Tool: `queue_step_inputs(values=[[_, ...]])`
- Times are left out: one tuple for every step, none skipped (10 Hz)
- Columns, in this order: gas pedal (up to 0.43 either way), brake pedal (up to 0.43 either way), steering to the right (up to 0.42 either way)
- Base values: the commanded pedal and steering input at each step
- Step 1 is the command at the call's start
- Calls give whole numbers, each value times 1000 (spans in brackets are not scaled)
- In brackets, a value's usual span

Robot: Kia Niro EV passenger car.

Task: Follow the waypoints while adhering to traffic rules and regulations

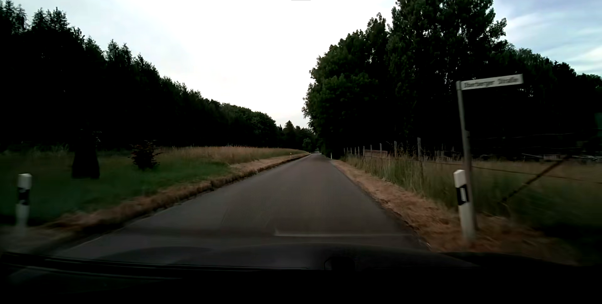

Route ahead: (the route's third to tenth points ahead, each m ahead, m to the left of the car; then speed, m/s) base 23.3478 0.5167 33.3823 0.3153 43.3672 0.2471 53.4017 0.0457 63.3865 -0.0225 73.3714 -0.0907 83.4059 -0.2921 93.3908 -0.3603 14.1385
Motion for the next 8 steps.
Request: queue_step_inputs(values=[[449,6,-4],[449,6,-4],[449,6,-4],[449,6,-4],[449,6,-4],[449,6,-4],[449,6,-2],[441,6,-1]])
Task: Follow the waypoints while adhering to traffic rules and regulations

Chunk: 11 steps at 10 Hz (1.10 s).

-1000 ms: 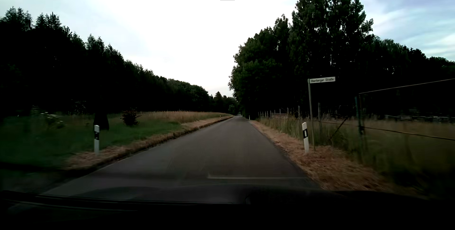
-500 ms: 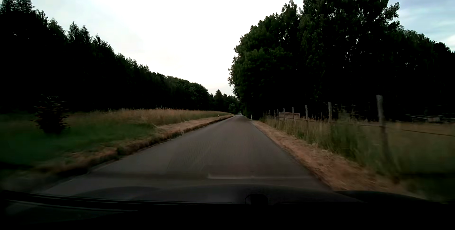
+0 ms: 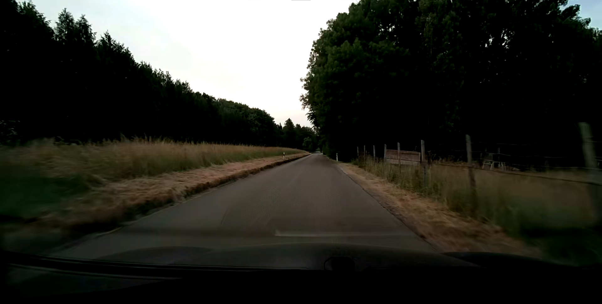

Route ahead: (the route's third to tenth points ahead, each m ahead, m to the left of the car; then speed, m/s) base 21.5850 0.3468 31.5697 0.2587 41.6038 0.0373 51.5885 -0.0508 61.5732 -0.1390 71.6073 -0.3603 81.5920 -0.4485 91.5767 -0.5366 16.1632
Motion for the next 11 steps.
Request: queue_step_inputs(values=[[429,6,-1],[429,6,-1],[429,6,-1],[429,6,0],[421,6,0],[409,6,0],[390,6,-1],[358,6,-1],[350,6,-1],[339,6,-1],[331,6,0]])
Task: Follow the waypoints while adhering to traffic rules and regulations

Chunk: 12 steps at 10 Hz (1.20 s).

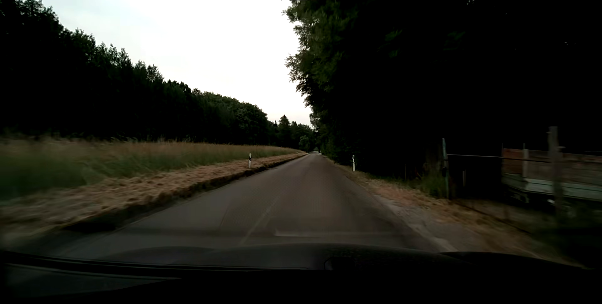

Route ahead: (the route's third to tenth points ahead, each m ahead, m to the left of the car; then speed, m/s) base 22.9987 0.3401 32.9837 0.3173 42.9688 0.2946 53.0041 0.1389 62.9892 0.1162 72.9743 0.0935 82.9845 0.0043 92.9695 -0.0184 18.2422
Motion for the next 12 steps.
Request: queue_step_inputs(values=[[319,6,-1],[319,6,0],[319,6,-1],[319,6,-1],[319,6,-1],[319,6,-1],[319,6,-1],[319,6,-1],[319,6,-1],[319,6,-1],[319,6,-1],[319,6,-1]])
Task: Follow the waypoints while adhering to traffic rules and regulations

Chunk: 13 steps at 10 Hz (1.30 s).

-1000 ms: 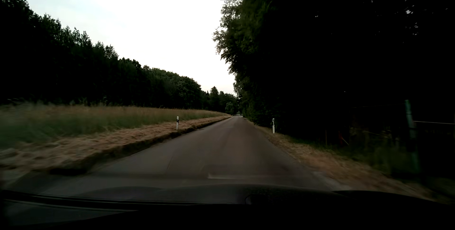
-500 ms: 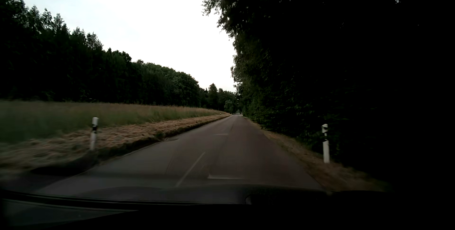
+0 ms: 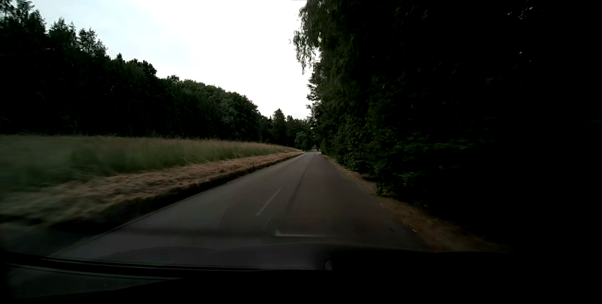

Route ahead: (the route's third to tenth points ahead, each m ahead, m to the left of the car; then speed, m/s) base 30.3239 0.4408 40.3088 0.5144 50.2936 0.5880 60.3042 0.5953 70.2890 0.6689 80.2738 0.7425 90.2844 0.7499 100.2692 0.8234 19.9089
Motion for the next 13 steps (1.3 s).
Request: queue_step_inputs(values=[[319,6,-1],[319,6,-2],[319,6,-1],[319,6,-1],[319,6,-2],[319,6,-2],[319,6,-3],[319,6,-3],[319,6,-4],[319,6,-4],[319,6,-5],[311,6,-6],[311,6,-6]])
